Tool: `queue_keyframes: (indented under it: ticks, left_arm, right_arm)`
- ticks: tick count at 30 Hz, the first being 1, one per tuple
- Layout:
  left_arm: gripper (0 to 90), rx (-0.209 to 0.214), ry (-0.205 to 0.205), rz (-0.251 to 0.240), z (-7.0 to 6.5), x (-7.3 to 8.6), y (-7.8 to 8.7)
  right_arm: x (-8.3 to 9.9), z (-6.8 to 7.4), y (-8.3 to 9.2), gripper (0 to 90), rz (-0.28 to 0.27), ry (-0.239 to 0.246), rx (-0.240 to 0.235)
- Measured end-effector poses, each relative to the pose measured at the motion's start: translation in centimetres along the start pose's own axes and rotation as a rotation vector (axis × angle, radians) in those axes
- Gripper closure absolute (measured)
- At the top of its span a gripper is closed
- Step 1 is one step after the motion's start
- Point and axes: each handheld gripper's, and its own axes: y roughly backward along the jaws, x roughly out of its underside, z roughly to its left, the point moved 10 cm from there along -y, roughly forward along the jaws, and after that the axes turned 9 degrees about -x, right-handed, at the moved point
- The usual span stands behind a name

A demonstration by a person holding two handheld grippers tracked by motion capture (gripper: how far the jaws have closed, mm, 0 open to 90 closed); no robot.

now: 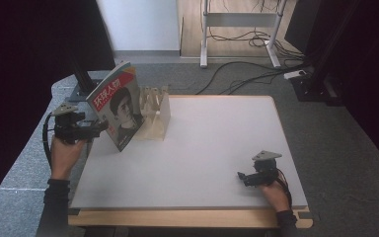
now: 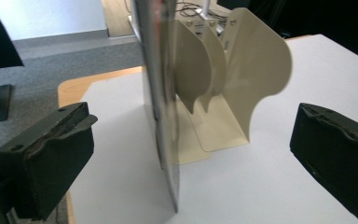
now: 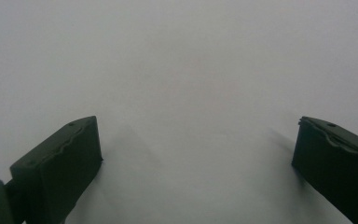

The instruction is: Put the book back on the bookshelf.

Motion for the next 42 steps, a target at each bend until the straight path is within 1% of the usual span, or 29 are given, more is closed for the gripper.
queue_keyframes:
  ticks: [4, 10, 14, 16, 17, 23, 26, 28, 30, 31, 32, 33, 35, 38, 39, 42]
  left_arm:
    - [0.0, 0.011, -0.023, 0.003, -0.9, 0.7, 0.5]
    - [0.0, 0.039, -0.057, 0.006, -2.9, 1.9, 1.1]
    - [0.0, 0.073, -0.086, 0.016, -4.5, 3.0, 1.0]
    - [0.0, 0.087, -0.093, 0.013, -5.2, 3.6, 0.8]
    - [0.0, 0.100, -0.091, 0.012, -5.6, 3.9, 0.6]
    - [0.0, 0.156, -0.096, 0.016, -7.8, 6.2, -1.3]
    - [0.0, 0.194, -0.083, 0.014, -9.0, 7.2, -2.4]
    - [0.0, 0.186, -0.097, 0.030, -9.6, 8.1, -3.3]
    - [0.0, 0.167, -0.141, 0.060, -10.3, 9.2, -4.2]
    - [0.0, 0.167, -0.157, 0.068, -10.7, 9.7, -4.7]
    - [0.0, 0.172, -0.159, 0.071, -11.1, 10.0, -5.0]
    - [0.0, 0.188, -0.155, 0.079, -11.5, 10.5, -5.4]
    - [0.0, 0.207, -0.151, 0.098, -12.3, 11.4, -6.2]
    - [0.0, 0.222, -0.166, 0.131, -13.3, 12.9, -7.3]
    - [0.0, 0.227, -0.175, 0.151, -13.7, 13.6, -7.8]
    - [0.0, 0.230, -0.192, 0.191, -14.6, 15.1, -8.8]
  right_arm:
    - [0.0, 0.0, 0.0, 0.3, 0.000, -0.002, 0.000]
    - [0.0, 0.0, 0.0, 0.3, 0.000, -0.001, 0.000]
    - [0.0, 0.0, 0.0, 0.3, 0.000, -0.001, 0.000]
    - [0.0, 0.0, 0.0, 0.3, 0.001, -0.004, 0.000]
    - [0.0, 0.0, 0.0, 0.3, 0.001, -0.002, 0.001]
    - [0.0, 0.0, 0.0, 0.3, 0.001, -0.003, 0.001]
    - [0.0, 0.0, 0.0, 0.3, 0.000, -0.004, 0.001]
    - [0.0, 0.0, 0.0, 0.3, 0.000, -0.003, 0.001]
    - [0.0, 0.0, 0.0, 0.3, 0.000, -0.003, 0.001]
    - [0.0, 0.0, 0.0, 0.3, 0.000, -0.003, 0.001]
    - [0.0, 0.0, 0.0, 0.3, 0.000, -0.003, 0.001]
    - [0.0, 0.0, 0.0, 0.3, 0.000, -0.003, 0.001]
    - [0.0, 0.0, 0.0, 0.3, 0.001, -0.003, 0.000]
    - [0.0, 0.0, 0.0, 0.4, 0.002, -0.001, 0.000]
    - [0.0, 0.0, 0.0, 0.4, 0.001, -0.001, 0.001]
    - [0.0, 0.0, 0.0, 0.4, 0.002, -0.001, 0.000]
